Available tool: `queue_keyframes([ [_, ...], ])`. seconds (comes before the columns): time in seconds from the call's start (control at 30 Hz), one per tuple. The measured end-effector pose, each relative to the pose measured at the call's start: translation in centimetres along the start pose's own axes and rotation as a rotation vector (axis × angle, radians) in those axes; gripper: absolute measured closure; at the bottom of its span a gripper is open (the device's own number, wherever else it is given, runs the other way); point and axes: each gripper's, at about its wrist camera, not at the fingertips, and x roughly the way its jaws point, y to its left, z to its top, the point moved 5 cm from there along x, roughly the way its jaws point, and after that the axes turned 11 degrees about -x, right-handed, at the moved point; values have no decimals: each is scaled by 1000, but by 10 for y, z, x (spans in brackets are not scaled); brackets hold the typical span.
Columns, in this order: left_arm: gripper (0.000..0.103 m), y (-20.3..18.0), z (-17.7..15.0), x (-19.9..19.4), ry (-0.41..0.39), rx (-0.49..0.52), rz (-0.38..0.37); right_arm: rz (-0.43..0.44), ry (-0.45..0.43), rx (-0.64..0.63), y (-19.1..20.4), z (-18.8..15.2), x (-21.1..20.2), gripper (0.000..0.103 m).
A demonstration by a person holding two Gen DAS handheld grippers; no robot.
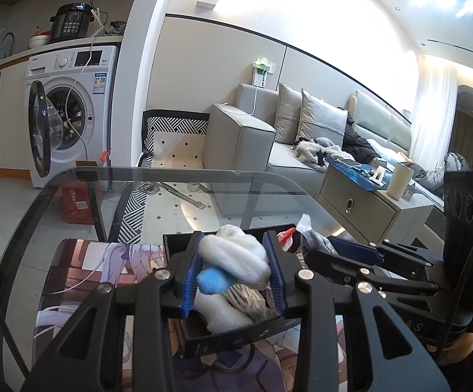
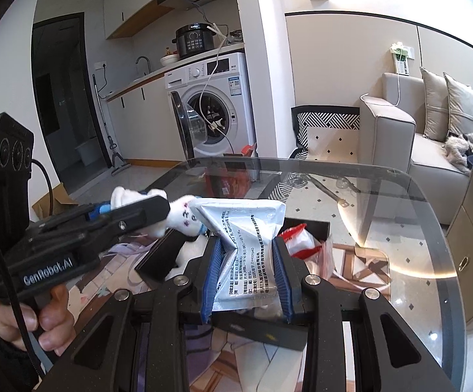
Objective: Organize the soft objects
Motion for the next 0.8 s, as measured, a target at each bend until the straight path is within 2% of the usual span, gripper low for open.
queue_keyframes([
  [0.07, 67, 0, 0, 5, 3, 4, 5, -9, 0, -6, -2, 3, 6, 71],
  [0.17, 65, 1, -4, 16, 27, 8, 20, -35, 2, -23, -3, 3, 10, 61],
  [0.27, 65, 4, -6, 23, 50, 2, 33, -45, 4, -27, -5, 2, 9, 55],
  [0.4, 57, 3, -10, 23, 58, 14, 31, -60, 2, -24, -10, -1, 2, 52],
  [0.47, 56, 2, -11, 22, 57, 27, 29, -66, 2, -26, -11, -3, -2, 52],
  [0.6, 38, -2, -13, 18, 60, 47, 19, -78, -2, -24, -12, -7, -11, 51],
  [0.67, 20, -3, -14, 13, 59, 57, 12, -84, -3, -26, -12, -11, -17, 51],
  [0.7, 7, -2, -15, 9, 53, 58, 14, -85, -5, -24, -12, -12, -19, 48],
  [0.73, 2, -2, -15, 3, 42, 56, 16, -85, -6, -22, -12, -14, -22, 45],
  [0.8, 0, 0, -15, -4, 32, 58, 17, -84, -16, -13, -11, -17, -27, 31],
])
